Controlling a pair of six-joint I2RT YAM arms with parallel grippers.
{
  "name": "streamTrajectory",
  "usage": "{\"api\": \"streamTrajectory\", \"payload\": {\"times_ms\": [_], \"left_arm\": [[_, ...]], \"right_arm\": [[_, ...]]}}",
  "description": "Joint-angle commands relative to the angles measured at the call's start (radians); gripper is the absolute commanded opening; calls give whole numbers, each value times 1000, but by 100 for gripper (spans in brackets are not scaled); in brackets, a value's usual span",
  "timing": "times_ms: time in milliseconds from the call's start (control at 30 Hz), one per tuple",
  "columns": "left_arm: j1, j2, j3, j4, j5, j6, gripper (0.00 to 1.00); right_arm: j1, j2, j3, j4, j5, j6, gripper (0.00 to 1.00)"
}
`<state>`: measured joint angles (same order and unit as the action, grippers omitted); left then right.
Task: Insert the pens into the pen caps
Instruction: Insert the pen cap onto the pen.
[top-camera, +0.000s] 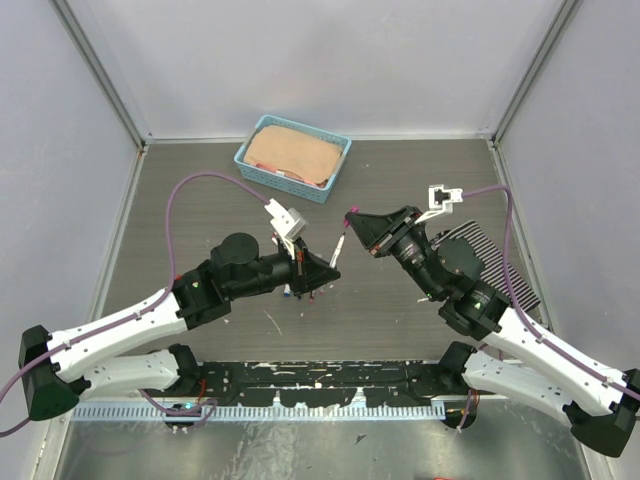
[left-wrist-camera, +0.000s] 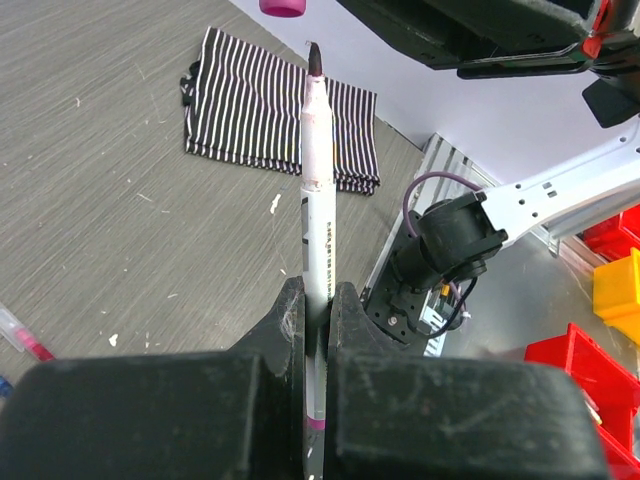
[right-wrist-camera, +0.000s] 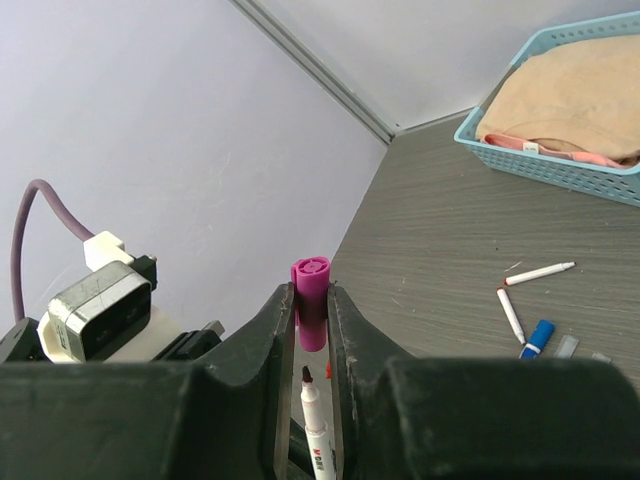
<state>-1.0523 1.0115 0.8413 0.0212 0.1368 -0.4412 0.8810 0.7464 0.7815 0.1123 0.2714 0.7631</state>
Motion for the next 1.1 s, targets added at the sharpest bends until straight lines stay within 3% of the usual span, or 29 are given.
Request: {"api": "streamTrajectory", "payload": {"times_ms": [0, 1067], "left_arm": [[-6, -10, 5, 32, -20, 24, 0], [-6, -12, 10, 19, -52, 30, 0]], "right_arm": [[-4, -21, 40, 60, -12, -13, 0], [-4, -4, 63, -7, -85, -31, 1]]}}
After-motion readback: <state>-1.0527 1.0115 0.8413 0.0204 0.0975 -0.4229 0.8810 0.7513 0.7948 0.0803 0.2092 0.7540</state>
